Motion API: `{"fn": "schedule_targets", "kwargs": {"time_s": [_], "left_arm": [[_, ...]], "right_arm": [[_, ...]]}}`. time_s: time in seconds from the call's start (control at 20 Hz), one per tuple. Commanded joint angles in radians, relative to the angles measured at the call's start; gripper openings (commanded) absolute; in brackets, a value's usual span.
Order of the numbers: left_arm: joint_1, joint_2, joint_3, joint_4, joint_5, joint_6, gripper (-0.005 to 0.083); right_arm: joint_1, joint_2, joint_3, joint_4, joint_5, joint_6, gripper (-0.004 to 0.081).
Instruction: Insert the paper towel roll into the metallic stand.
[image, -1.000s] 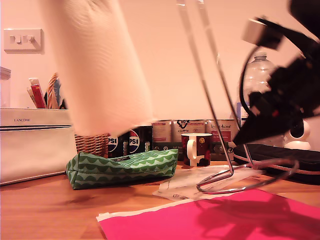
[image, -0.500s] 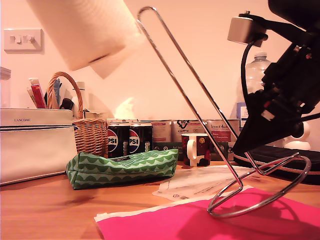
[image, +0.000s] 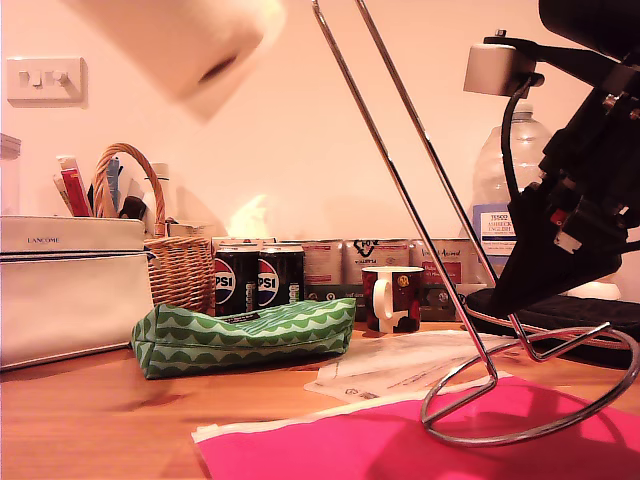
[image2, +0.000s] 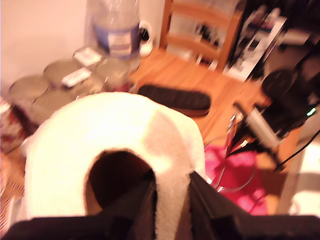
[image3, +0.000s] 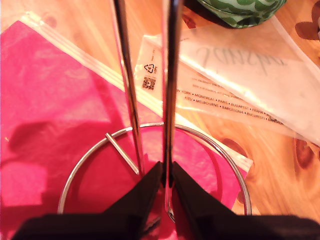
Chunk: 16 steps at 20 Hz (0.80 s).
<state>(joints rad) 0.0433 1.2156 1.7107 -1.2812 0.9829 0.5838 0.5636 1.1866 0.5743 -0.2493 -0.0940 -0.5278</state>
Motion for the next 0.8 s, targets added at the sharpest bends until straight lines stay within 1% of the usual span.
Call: {"fn": "schedule_targets", "kwargs": {"time_s": [0.0,0.2,0.3,0.75], "left_arm": [[0.011,0.003,0.004,-0.004,0.071,0.022,-0.0022],[0.014,0.015,0.004,-0.040,0.123,0.027,-0.0022],[0.013,0.023,0.004,-0.055,0.128,0.033,-0.0022],[0.013,0.035,0.004,-0.067,0.208,0.038,-0.0022]], "right_arm": [[-0.001,-0.008,0.013,0.004,0.001,-0.008,-0.0013],[-0.001,-0.008,0.013,0.007,0.011,-0.012,-0.0013],[-0.001,-0.008,0.013,0.016,0.023,-0.011,-0.0013],[-0.001,-0.006,0.013,0.055,0.024,-0.011,-0.0013]]}}
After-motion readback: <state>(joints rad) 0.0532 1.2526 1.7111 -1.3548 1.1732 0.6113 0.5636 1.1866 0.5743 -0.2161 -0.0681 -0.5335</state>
